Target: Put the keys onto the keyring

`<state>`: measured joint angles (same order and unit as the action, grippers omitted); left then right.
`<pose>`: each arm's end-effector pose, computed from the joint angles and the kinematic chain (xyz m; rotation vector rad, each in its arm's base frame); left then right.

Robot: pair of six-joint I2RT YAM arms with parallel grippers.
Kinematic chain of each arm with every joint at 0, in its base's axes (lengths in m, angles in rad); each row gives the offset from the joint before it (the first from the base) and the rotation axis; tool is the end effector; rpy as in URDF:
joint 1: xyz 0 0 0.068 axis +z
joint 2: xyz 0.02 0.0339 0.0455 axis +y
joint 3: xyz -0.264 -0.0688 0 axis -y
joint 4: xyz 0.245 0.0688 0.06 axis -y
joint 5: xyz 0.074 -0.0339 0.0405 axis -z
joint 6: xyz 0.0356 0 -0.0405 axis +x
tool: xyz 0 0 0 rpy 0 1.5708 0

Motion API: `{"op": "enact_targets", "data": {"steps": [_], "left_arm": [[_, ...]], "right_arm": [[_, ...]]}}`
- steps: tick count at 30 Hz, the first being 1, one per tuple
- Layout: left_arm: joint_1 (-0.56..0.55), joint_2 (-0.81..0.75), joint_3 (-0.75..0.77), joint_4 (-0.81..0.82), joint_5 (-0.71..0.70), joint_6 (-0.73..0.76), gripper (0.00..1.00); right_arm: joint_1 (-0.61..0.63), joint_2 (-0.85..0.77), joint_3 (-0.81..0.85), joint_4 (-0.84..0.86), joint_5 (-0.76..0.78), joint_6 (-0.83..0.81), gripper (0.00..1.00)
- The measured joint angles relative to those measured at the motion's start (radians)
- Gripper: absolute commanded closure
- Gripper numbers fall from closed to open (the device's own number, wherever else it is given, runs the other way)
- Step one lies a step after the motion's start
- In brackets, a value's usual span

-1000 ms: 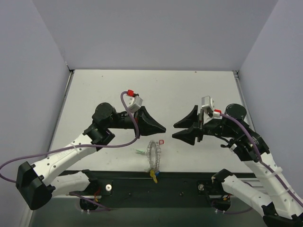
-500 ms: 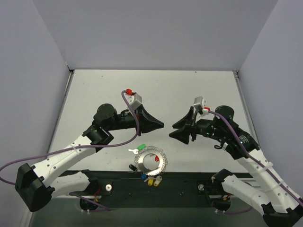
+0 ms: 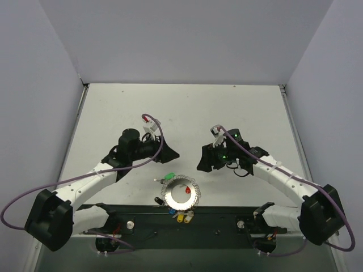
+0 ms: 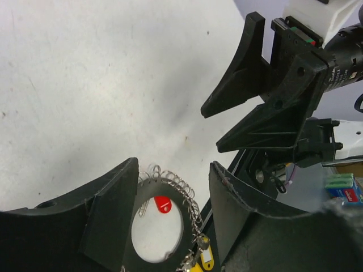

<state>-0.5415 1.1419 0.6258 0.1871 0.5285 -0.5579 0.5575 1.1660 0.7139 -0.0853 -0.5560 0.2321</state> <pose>0.2067 -0.1453 0.2510 0.3737 2.0195 -1.2187 0.2040 0.1494 0.2497 -0.6984 2.0835 1.0454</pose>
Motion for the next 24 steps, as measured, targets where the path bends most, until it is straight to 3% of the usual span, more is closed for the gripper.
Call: {"op": "enact_targets", "data": {"steps": [15, 24], "left_arm": [[0.01, 0.098, -0.063, -0.004, 0.034, -0.031, 0.35], [0.027, 0.098, -0.063, -0.005, 0.033, -0.03, 0.36]], "right_arm": [[0.004, 0.428, -0.053, 0.33, -0.193, 0.041, 0.49], [0.031, 0.451, -0.05, 0.355, -0.212, 0.025, 0.52]]}}
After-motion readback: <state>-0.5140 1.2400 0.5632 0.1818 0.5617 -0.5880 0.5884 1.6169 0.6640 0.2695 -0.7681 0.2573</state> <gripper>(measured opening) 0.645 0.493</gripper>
